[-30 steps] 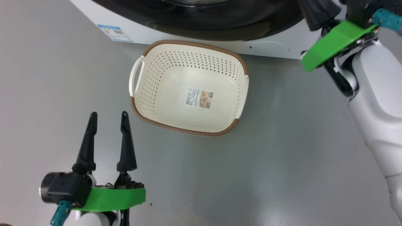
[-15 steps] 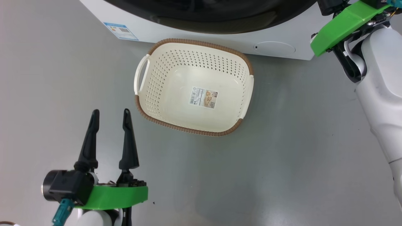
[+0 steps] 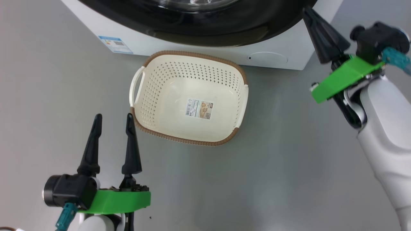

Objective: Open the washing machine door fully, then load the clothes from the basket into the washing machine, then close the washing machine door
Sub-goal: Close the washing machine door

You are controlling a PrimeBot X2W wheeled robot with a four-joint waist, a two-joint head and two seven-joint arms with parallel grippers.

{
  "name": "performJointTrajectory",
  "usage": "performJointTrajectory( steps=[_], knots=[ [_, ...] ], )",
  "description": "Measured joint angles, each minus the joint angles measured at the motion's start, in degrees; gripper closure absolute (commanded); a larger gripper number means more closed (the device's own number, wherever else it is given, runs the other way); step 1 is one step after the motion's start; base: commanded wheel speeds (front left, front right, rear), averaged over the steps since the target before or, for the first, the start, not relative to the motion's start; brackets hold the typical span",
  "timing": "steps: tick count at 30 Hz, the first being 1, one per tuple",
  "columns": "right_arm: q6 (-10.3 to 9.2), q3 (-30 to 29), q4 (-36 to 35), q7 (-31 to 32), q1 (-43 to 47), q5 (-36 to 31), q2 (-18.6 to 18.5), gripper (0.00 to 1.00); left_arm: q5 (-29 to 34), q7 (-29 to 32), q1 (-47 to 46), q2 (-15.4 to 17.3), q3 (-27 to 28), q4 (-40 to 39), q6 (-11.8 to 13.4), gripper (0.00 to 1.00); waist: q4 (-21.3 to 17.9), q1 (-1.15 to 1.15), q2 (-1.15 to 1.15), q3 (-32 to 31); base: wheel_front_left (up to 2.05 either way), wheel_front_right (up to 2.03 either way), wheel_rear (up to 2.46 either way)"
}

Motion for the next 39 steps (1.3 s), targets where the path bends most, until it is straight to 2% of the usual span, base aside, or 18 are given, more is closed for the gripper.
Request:
performJointTrajectory(
  steps=[4, 8, 10, 11, 12, 23, 39],
  knots=[
    [0.0, -4.2, -6.9, 0.0, 7.8, -0.1, -0.1, 1.0, 1.3, 0.0, 0.1, 0.0, 0.7, 0.6, -1.0, 0.0, -1.3, 0.0, 0.0, -1.3, 0.0, 0.0, 0.0],
    [0.0, -6.7, -10.4, 0.0, 12.3, -0.4, 0.1, 1.0, 1.8, 0.0, 0.3, 0.0, 1.0, 1.2, -1.5, 0.0, -2.2, 0.0, 0.0, -2.3, 0.0, 0.0, 0.0],
    [-0.01, -8.2, -12.5, 0.0, 15.2, -1.0, 0.4, 0.55, 2.1, 0.0, 0.3, 0.0, 1.2, 1.4, -1.8, 0.0, -2.7, 0.0, 0.0, -3.1, 0.0, 0.0, 0.0],
    [-0.01, -9.0, -13.4, 0.0, 16.6, -1.3, 0.8, 0.13, 2.1, 0.0, 0.5, 0.0, 1.4, 1.5, -2.0, 0.0, -3.0, 0.0, 0.0, -3.5, 0.0, 0.0, 0.0],
    [-0.01, -9.6, -14.2, 0.0, 17.9, -1.5, 1.3, 0.0, 2.3, 0.0, 0.8, 0.0, 1.5, 1.6, -2.0, 0.0, -3.3, -0.01, 0.0, -3.8, 0.0, 0.0, 0.0],
    [-0.01, -16.8, -18.3, 0.0, 29.6, -4.3, 6.5, 0.0, 2.6, 0.0, 1.5, 0.3, 2.8, 3.9, -4.0, 0.0, -6.4, -0.01, 0.0, -8.1, 0.0, 0.0, 0.0],
    [-0.02, -24.2, -25.8, 0.9, 44.1, -5.9, 12.7, 0.0, 2.4, 0.4, 5.1, 2.3, 3.3, 6.6, -4.6, 0.0, -11.8, -0.01, 0.0, -14.0, 0.0, 0.0, 0.0]
  ],
)
